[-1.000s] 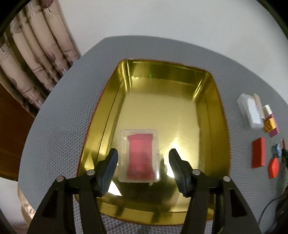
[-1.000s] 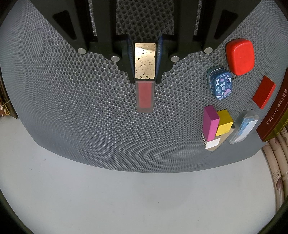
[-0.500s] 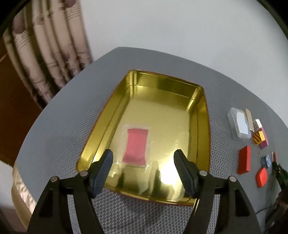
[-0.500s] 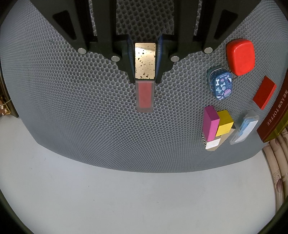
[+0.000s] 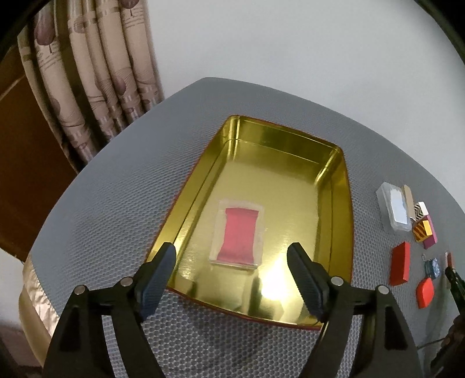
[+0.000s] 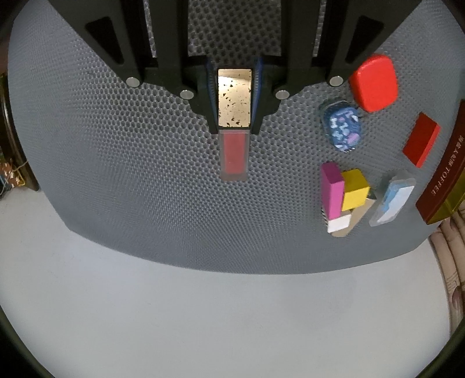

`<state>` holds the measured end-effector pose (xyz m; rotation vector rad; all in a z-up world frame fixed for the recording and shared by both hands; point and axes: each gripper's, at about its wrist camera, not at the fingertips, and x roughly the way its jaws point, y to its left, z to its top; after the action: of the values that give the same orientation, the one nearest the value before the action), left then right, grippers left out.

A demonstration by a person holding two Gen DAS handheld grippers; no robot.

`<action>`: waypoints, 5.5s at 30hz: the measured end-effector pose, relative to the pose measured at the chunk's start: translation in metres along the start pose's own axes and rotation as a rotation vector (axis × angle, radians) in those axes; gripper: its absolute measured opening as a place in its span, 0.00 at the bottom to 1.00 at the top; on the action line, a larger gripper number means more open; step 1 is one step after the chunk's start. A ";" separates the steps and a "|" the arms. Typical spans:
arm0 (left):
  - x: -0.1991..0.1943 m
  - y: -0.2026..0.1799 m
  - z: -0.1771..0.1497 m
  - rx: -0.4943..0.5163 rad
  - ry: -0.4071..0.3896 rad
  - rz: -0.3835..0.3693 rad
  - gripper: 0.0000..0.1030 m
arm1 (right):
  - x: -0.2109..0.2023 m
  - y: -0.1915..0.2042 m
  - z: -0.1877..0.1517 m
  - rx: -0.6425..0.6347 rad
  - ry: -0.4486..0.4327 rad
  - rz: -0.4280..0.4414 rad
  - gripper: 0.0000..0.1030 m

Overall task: Organize rigid objects
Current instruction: 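Withdraw the left gripper up from the tin, then carry the gold block into the tin and open the right gripper, then grasp the blue patterned keychain case with the right gripper, then grasp the red rectangular block with the left gripper while the right holds the blue case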

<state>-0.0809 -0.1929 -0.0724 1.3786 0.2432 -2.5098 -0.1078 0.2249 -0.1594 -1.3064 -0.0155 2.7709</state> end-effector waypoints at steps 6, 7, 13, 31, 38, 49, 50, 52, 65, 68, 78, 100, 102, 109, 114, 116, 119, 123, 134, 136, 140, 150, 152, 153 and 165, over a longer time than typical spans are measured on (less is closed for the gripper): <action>-0.002 0.006 0.004 -0.025 -0.009 0.006 0.75 | -0.023 0.014 0.010 -0.029 -0.031 0.035 0.20; -0.002 0.007 0.004 -0.028 -0.010 0.012 0.76 | -0.027 0.020 0.012 -0.039 -0.038 0.047 0.20; -0.003 0.020 0.009 -0.064 -0.031 0.054 0.76 | -0.052 0.075 0.031 -0.117 -0.072 0.139 0.20; 0.003 0.055 0.016 -0.197 -0.024 0.124 0.77 | -0.098 0.284 0.061 -0.424 -0.062 0.419 0.20; 0.008 0.063 0.017 -0.214 -0.018 0.149 0.77 | -0.075 0.344 0.069 -0.505 -0.012 0.426 0.20; 0.015 0.076 0.012 -0.228 0.013 0.166 0.77 | -0.042 0.372 0.068 -0.581 0.070 0.415 0.20; 0.015 0.077 0.011 -0.230 0.014 0.165 0.77 | -0.040 0.373 0.066 -0.583 0.077 0.415 0.20; 0.014 0.080 0.009 -0.235 0.014 0.162 0.77 | -0.034 0.377 0.064 -0.588 0.085 0.406 0.20; 0.012 0.082 0.007 -0.230 0.014 0.162 0.78 | -0.028 0.381 0.056 -0.612 0.104 0.389 0.21; 0.012 0.080 0.007 -0.226 0.012 0.161 0.78 | -0.028 0.388 0.059 -0.603 0.091 0.393 0.24; 0.010 0.074 0.008 -0.204 -0.008 0.161 0.78 | -0.062 0.351 0.070 -0.519 0.030 0.431 0.31; 0.003 0.058 0.008 -0.144 -0.045 0.165 0.78 | -0.071 0.145 0.044 -0.247 -0.001 0.257 0.31; 0.002 0.057 0.008 -0.141 -0.048 0.169 0.78 | -0.066 0.124 0.039 -0.222 0.009 0.231 0.31; 0.000 0.054 0.009 -0.122 -0.061 0.171 0.78 | -0.042 0.073 0.022 -0.166 0.054 0.162 0.31; -0.001 0.051 0.010 -0.099 -0.060 0.146 0.79 | -0.034 0.061 0.015 -0.154 0.071 0.172 0.31; -0.001 0.049 0.010 -0.102 -0.050 0.102 0.80 | -0.029 0.060 0.014 -0.156 0.083 0.178 0.31; -0.004 0.046 0.010 -0.100 -0.061 0.072 0.80 | -0.024 0.060 0.011 -0.170 0.089 0.178 0.31; -0.007 0.040 0.010 -0.068 -0.094 0.088 0.82 | -0.015 0.058 0.009 -0.176 0.095 0.171 0.33; -0.004 0.028 0.005 -0.012 -0.099 0.127 0.82 | 0.013 0.055 0.006 -0.171 0.093 0.162 0.35; -0.005 0.025 0.004 -0.004 -0.102 0.133 0.82 | 0.015 0.056 0.005 -0.177 0.077 0.161 0.35; -0.007 0.012 0.001 0.014 -0.107 0.125 0.82 | 0.017 0.058 0.002 -0.187 0.041 0.164 0.34; -0.020 -0.044 -0.014 0.120 -0.097 0.022 0.82 | 0.024 0.048 0.004 -0.162 -0.005 0.124 0.30; -0.021 -0.059 -0.018 0.144 -0.086 -0.015 0.82 | 0.025 0.044 0.004 -0.144 -0.005 0.119 0.30; -0.021 -0.067 -0.021 0.157 -0.080 -0.034 0.82 | 0.027 0.044 0.005 -0.140 -0.005 0.109 0.30; -0.002 -0.165 -0.046 0.346 0.027 -0.202 0.82 | 0.034 0.041 0.003 -0.106 -0.006 0.056 0.30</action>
<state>-0.0943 -0.0237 -0.0925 1.5853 -0.0545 -2.8013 -0.1339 0.1870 -0.1855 -1.3426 -0.1297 2.8567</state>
